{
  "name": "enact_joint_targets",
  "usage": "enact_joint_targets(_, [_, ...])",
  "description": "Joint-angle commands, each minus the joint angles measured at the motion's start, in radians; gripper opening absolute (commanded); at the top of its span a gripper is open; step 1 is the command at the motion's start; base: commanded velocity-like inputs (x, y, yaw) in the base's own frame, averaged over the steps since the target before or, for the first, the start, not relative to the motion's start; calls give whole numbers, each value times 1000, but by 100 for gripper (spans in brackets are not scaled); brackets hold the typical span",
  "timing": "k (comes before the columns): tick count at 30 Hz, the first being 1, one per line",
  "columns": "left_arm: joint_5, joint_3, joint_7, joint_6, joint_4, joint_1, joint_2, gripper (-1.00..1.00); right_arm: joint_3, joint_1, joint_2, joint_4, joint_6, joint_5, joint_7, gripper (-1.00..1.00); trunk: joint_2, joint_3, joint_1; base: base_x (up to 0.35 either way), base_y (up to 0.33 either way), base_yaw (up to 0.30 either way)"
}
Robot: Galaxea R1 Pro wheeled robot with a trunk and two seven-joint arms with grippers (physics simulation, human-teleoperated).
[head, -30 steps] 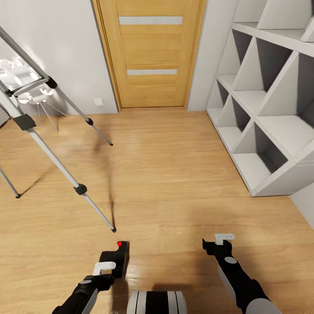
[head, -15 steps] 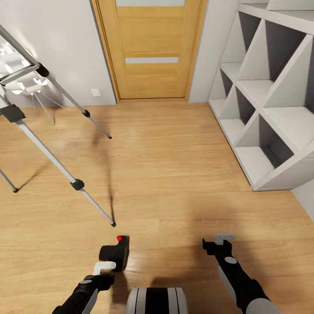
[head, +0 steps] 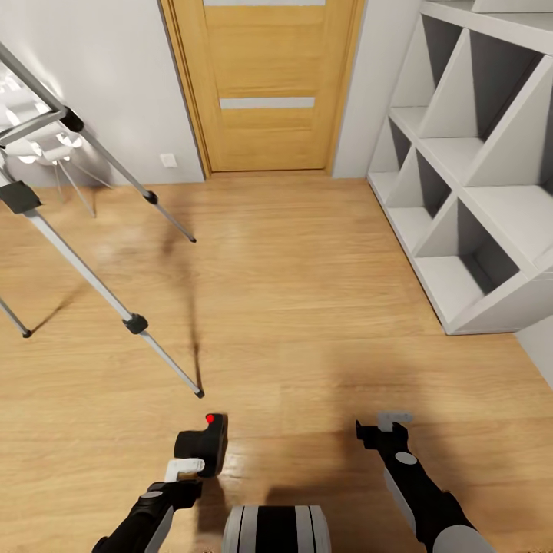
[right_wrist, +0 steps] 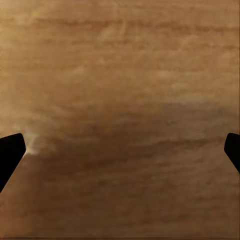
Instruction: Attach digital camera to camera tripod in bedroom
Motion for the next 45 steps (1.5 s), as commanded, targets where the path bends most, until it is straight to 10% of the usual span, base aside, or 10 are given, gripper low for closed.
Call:
enact_joint_targets(1, [4, -1, 4, 5, -2, 0, 0, 100, 0, 0, 0, -1, 3, 4, -2, 100, -1, -5, 0, 0, 0, 0])
enact_joint_targets(36, [4, 12, 6, -4, -9, 1, 1, 100, 0, 0, -1, -7, 18, 11, 1, 100, -7, -117, 13, 0, 0, 0])
enact_joint_targets(45, [8, 9, 7, -6, -102, 1, 6, 100, 0, -1, -2, -118, 196, 13, 2, 100, -7, -117, 13, 0, 0, 0])
